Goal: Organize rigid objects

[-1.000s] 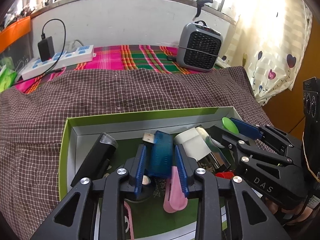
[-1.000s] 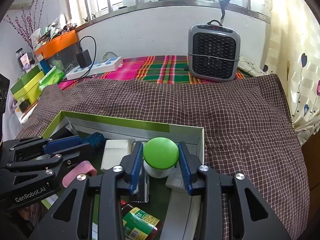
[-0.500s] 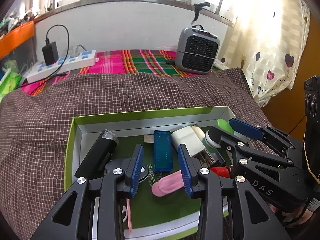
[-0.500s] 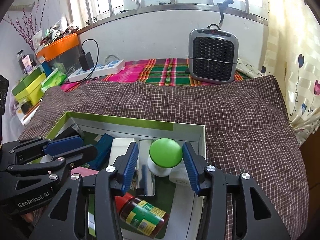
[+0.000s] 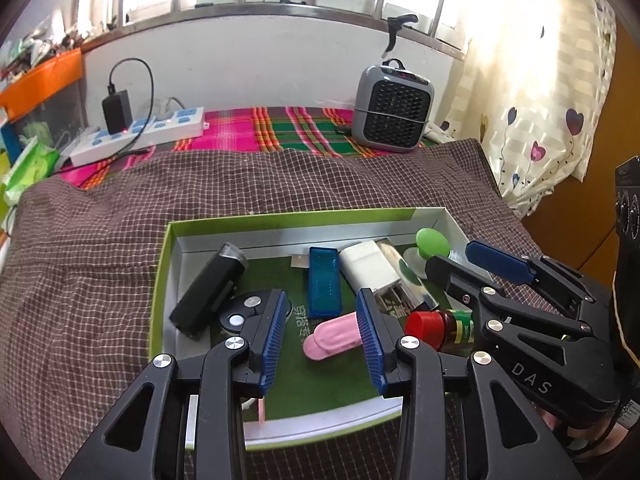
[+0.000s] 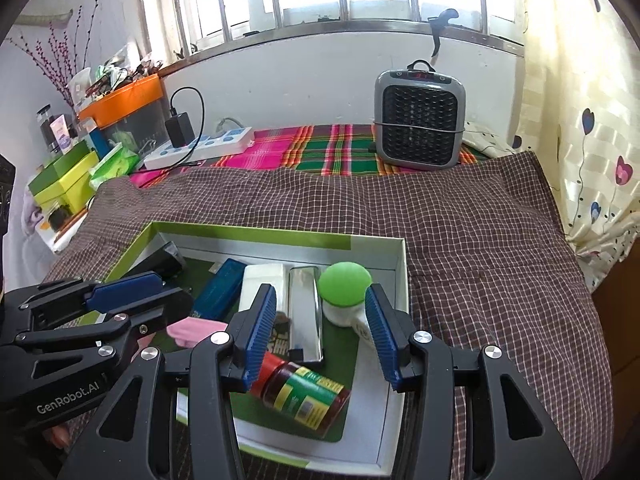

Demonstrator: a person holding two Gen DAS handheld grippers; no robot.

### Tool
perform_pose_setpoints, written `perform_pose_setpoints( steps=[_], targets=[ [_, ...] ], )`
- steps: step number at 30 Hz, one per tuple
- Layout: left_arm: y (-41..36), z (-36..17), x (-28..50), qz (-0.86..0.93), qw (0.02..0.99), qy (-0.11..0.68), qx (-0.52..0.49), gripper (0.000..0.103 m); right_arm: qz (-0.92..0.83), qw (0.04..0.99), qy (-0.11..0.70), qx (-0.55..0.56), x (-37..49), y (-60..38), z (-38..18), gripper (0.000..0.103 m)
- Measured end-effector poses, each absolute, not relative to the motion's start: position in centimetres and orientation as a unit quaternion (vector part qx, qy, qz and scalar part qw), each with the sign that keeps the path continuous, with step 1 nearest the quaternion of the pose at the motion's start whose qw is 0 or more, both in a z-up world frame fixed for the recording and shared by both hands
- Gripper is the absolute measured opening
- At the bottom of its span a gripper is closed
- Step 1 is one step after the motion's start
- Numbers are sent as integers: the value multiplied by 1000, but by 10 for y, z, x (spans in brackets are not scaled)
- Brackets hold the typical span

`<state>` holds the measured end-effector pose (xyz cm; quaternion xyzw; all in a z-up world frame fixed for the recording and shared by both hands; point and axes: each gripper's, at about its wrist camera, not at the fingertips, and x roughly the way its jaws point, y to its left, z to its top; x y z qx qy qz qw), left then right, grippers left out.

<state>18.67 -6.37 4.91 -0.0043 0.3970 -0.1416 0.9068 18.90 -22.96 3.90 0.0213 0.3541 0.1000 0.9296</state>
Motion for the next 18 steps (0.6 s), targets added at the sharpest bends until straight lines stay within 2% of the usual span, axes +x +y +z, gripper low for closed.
perform_pose_setpoints(
  steps=[18],
  targets=[
    [-61, 58, 136, -98, 923, 372, 10, 37, 97, 933, 346, 13, 143, -221, 44, 48]
  ],
)
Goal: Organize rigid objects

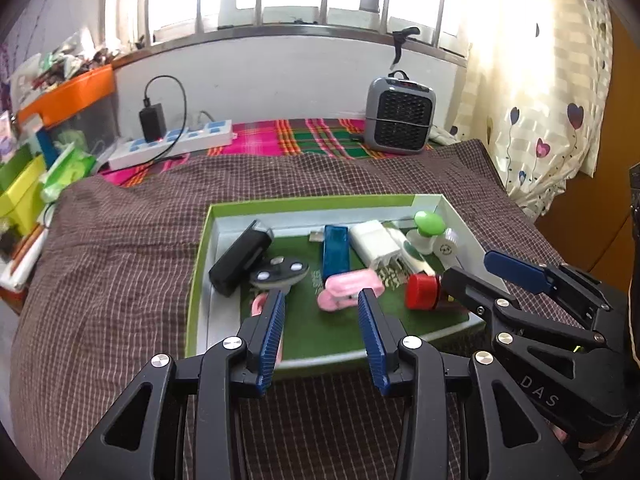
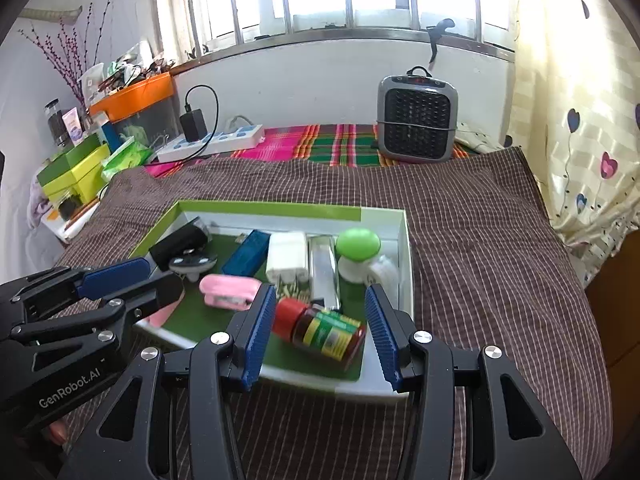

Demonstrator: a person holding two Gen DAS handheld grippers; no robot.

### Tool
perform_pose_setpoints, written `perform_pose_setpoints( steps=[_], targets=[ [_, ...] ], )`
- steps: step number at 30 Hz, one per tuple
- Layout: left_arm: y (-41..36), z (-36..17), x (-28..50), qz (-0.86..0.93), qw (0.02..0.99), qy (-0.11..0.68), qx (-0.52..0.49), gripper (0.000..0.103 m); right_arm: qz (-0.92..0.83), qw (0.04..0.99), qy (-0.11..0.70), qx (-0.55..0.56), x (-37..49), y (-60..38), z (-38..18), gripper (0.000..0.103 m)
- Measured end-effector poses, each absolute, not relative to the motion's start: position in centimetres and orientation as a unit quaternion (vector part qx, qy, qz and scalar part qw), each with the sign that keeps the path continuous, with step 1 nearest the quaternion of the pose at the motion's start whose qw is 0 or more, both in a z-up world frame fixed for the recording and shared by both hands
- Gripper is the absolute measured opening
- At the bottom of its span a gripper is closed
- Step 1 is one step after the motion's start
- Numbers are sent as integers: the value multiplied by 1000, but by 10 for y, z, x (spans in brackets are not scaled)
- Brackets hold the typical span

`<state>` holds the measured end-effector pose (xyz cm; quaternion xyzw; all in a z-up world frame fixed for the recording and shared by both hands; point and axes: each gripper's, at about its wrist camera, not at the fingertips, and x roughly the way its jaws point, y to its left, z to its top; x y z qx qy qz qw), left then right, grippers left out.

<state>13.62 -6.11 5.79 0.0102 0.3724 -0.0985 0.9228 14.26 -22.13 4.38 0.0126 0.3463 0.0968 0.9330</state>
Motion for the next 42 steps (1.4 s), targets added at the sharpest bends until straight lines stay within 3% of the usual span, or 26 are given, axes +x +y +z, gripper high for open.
perform_pose_setpoints(
  steps=[33, 37, 42],
  targets=[
    [-48, 4, 66, -37, 903, 427, 9, 42, 60, 904, 423, -25, 80, -213, -2, 49],
    [-52, 2, 65, -34, 906, 423, 15, 46, 45, 903, 426, -21, 78, -219, -3, 65],
    [-55, 2, 64, -29, 906, 421, 18, 49, 41, 902, 429, -12, 74, -224, -3, 70]
  ],
)
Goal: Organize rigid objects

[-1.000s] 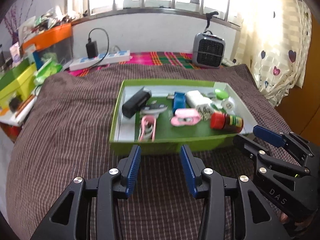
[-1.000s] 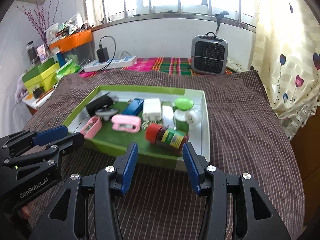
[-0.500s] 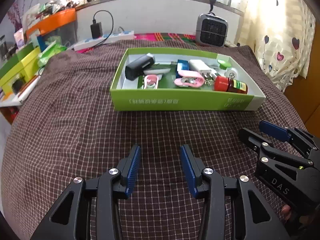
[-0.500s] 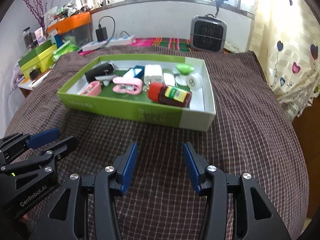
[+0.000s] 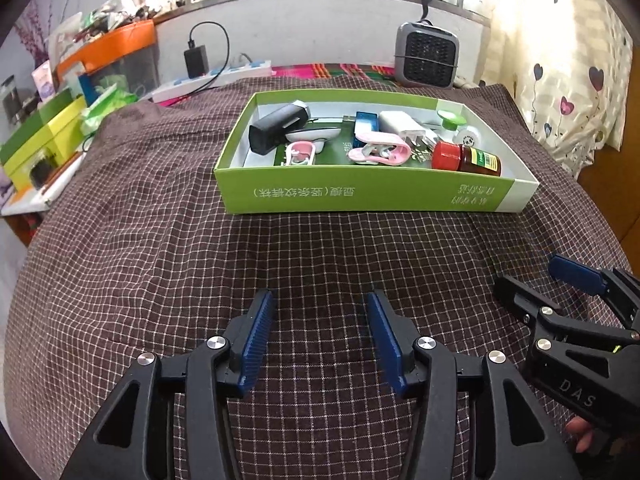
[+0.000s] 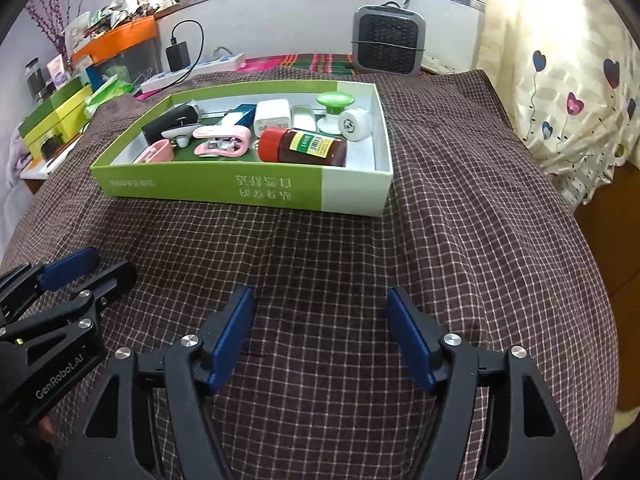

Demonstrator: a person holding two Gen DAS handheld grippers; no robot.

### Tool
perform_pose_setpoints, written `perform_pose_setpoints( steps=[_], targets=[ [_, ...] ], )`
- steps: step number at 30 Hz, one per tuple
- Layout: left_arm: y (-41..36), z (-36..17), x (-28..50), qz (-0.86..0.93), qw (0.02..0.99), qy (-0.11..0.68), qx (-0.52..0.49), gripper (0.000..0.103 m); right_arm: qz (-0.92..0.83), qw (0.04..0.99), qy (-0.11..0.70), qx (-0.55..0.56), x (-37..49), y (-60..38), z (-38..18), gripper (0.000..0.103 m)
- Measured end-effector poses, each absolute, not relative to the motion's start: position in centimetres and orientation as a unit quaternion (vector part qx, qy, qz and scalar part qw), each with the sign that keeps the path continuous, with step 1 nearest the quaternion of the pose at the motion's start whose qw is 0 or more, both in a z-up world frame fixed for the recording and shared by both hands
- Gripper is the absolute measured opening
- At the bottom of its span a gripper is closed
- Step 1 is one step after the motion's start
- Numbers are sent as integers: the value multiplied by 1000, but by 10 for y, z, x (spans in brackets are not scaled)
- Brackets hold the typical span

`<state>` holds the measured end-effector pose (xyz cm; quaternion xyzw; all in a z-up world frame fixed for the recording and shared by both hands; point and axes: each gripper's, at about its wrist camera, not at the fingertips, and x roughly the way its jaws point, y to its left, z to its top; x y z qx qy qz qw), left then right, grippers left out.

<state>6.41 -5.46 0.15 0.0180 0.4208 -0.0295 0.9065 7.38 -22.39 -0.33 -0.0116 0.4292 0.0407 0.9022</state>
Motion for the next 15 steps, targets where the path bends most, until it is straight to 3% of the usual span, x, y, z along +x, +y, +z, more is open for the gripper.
perform_pose_setpoints(
  steps=[15],
  targets=[
    [-57, 1, 64, -27, 907, 421, 21, 50, 43, 902, 430, -9, 76, -224, -4, 72]
  ],
)
